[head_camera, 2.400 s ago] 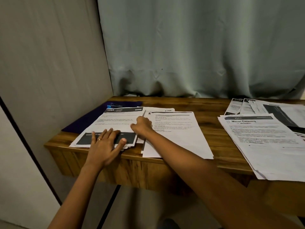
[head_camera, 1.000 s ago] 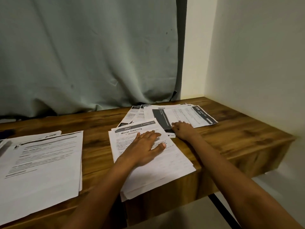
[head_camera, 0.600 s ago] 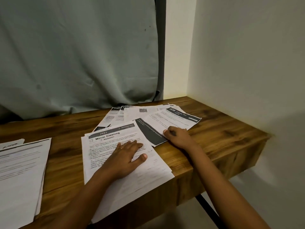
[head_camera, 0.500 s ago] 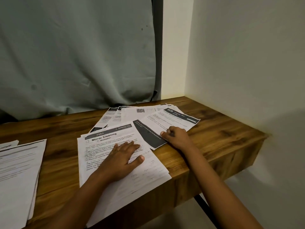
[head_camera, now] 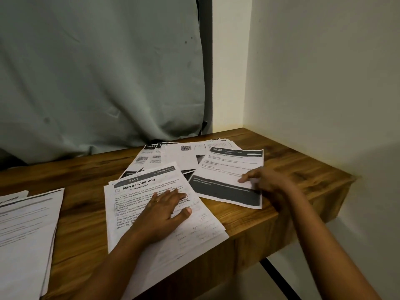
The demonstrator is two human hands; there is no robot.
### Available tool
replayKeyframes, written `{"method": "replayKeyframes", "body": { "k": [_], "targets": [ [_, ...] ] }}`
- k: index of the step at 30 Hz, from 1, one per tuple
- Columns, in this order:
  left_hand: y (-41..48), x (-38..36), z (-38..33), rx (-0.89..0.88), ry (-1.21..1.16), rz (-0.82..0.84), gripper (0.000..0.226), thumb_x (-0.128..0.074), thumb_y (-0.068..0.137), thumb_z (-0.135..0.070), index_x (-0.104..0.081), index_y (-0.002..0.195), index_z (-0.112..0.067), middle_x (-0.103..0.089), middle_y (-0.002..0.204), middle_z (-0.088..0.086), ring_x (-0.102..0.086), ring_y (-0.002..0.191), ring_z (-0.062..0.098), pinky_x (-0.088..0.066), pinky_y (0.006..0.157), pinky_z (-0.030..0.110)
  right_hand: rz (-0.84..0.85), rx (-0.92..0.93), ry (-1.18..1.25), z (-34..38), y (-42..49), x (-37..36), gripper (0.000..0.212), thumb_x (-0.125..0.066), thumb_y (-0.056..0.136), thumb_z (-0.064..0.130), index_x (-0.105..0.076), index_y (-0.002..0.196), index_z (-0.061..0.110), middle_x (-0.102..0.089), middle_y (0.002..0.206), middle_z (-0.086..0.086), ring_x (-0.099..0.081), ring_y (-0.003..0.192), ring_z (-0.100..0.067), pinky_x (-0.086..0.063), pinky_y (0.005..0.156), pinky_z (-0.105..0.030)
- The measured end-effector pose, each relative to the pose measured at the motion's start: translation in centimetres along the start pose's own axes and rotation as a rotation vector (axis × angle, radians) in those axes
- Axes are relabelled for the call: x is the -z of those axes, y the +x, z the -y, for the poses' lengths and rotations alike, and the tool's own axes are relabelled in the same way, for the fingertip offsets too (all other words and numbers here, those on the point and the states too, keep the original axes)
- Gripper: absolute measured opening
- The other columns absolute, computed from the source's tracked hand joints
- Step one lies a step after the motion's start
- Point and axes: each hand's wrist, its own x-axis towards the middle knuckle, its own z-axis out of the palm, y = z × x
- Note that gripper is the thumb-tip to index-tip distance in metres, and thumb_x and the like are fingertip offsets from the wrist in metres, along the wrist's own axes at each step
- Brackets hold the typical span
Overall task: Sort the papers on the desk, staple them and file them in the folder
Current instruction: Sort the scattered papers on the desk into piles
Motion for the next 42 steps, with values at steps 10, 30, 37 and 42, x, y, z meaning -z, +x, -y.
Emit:
{"method": "replayKeyframes", "body": {
  "k": [10,30,37,42],
  "targets": [
    [-0.1,0.1,-0.1,-0.006,-0.016,-0.012,0.109,0.006,0.054,-0.094,-0.022,0.146,-0.042,-0.013,0.159,-0.012,-0.007,0.147,0.011,0.000,0.119,0.037,-0.032,-0.046,-0.487,1.6,4.4,-3.1,0.076,-0.030,0.093,0.063,-0.006,0.152,0.022,0.002,0.158,-0.015,-0.004,0.145,-0.038,-0.006,0.114,-0.056],
    [-0.5,3.9,-3.1,-0.040,-0.036,-0.100,0.060,-0.042,0.089,-0.061,-0.034,0.143,-0.035,-0.030,0.154,-0.008,-0.025,0.142,0.018,-0.018,0.115,0.041,-0.512,-0.051,-0.176,-4.0,1.2,1.6,0.050,-0.056,0.088,0.050,-0.058,0.112,0.007,-0.054,0.128,-0.017,-0.051,0.115,-0.030,-0.041,0.099,-0.043],
    [1.7,3.0,-7.9,-0.165,0.006,0.048,0.062,-0.048,0.091,-0.055,-0.028,0.146,-0.032,-0.031,0.153,-0.005,-0.026,0.141,0.022,-0.019,0.115,0.043,-0.410,-0.406,-0.179,-4.6,3.1,2.1,0.047,-0.070,0.081,0.039,-0.055,0.113,0.008,-0.050,0.130,-0.017,-0.042,0.124,-0.038,-0.034,0.103,-0.049],
    [3.7,-0.2,-9.0,-0.277,0.027,0.162,0.071,-0.041,0.092,-0.059,-0.012,0.151,-0.033,-0.003,0.161,-0.002,-0.002,0.147,0.019,0.003,0.119,0.042,-0.434,-0.425,-0.025,-5.3,4.4,2.4,0.025,-0.072,0.080,0.025,-0.051,0.083,0.012,-0.059,0.114,-0.015,-0.052,0.112,-0.036,-0.037,0.102,-0.052]
  ]
}}
